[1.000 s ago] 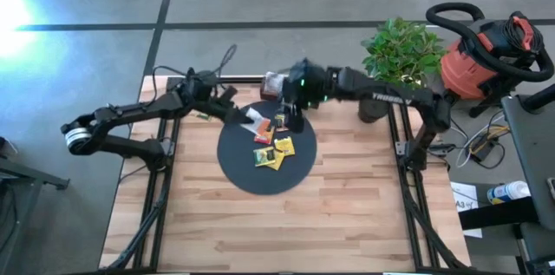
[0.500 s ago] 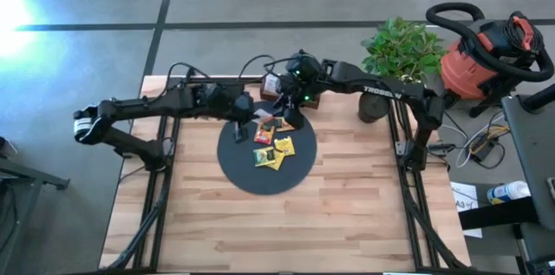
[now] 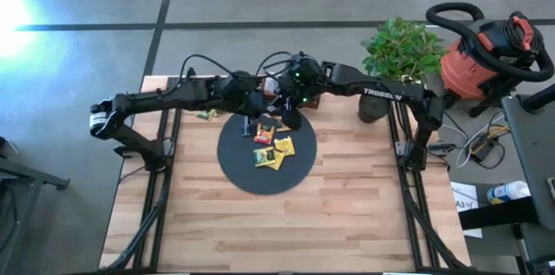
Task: Pick & Place Tea
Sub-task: Put the orange tea bag into the left section of the wooden organizer
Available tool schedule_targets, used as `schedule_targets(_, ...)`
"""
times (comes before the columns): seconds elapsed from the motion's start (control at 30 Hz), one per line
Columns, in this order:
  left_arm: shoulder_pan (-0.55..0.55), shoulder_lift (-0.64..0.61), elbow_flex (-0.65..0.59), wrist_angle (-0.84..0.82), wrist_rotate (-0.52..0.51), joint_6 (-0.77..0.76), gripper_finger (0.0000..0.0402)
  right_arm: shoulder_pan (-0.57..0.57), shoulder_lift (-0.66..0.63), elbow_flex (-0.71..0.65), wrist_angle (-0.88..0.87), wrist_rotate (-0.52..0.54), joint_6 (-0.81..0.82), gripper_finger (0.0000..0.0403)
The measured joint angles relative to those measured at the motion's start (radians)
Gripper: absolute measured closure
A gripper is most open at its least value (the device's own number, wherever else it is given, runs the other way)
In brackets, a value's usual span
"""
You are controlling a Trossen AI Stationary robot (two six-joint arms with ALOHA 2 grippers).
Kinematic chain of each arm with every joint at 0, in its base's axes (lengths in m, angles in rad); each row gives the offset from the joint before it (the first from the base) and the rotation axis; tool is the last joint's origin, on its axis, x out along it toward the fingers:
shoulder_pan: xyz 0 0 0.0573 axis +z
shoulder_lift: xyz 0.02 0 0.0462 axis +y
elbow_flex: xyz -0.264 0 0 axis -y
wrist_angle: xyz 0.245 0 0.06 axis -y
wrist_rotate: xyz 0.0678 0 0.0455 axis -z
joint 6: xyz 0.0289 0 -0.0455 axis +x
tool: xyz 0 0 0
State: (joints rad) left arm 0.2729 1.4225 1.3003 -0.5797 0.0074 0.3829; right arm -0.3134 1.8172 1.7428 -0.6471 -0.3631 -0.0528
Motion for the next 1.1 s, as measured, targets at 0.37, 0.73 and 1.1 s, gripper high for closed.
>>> schedule_targets(0.37, -0.006, -0.013, 0.001, 0.004, -0.004, 0.004, 0.0401, -0.001, 0.0, 0.0, 0.0, 0.052, -0.053, 0.0362)
schedule_targets(0.73, -0.008, -0.026, 0.001, 0.002, -0.036, -0.049, 0.04, 0.0, 0.0, 0.0, 0.008, 0.083, -0.06, 0.0394)
schedule_targets(1.1, -0.007, -0.063, 0.003, -0.052, -0.138, -0.156, 0.0301, -0.002, 0.002, 0.0, 0.007, 0.108, -0.039, 0.0394)
